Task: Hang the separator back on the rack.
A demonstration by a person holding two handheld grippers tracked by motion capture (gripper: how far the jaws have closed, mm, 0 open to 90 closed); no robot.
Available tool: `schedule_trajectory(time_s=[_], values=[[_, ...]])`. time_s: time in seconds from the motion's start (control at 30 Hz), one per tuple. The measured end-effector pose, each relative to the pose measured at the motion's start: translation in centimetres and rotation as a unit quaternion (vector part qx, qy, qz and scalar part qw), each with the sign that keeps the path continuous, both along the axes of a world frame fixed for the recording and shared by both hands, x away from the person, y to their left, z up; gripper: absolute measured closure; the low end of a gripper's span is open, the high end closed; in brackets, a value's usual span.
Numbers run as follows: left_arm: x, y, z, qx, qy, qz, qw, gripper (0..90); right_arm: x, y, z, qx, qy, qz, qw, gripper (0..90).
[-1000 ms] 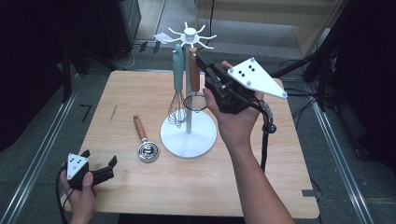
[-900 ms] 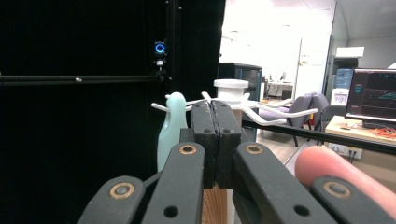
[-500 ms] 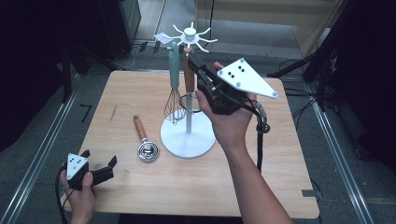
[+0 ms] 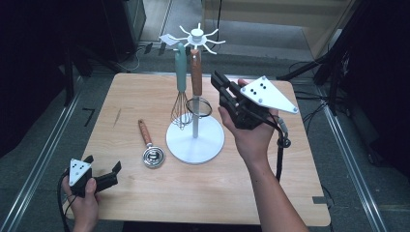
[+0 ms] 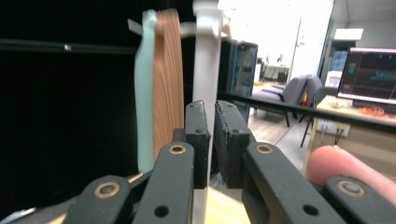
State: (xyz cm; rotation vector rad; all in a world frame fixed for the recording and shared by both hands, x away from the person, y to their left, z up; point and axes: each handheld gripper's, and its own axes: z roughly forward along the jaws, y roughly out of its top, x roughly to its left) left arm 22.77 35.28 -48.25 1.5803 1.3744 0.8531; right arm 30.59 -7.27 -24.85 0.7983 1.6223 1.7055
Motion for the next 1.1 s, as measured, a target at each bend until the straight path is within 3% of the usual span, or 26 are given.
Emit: schedule_trajectory(time_s=[0.27,0.6,0.83,0.93,1.1], values=[[0.1,0.1,0.0,-0.009,0.008,-0.005,0.9999,0.0,-0.2,-1.2,-4.8,-0.024,0.045,-0.003,0.9987,75.5],[0.2,0.0,0.0,-0.001,0.018,-0.011,0.9998,0.0,-1.4,-3.6,-10.2,-0.025,0.095,-0.023,0.9949,60.8],[0.6,-0.2,0.1,0.006,0.037,-0.026,0.999,0.0,-2.7,-5.5,-13.9,-0.034,0.131,-0.036,0.9901,52.7],[0.7,-0.3,0.1,0.012,0.046,-0.018,0.9987,0.0,-3.4,-6.2,-15.1,-0.038,0.153,-0.037,0.9868,52.6],[0.8,-0.6,0.2,0.027,0.059,-0.019,0.9977,0.0,-4.3,-6.9,-17.4,-0.057,0.167,-0.044,0.9833,48.0]])
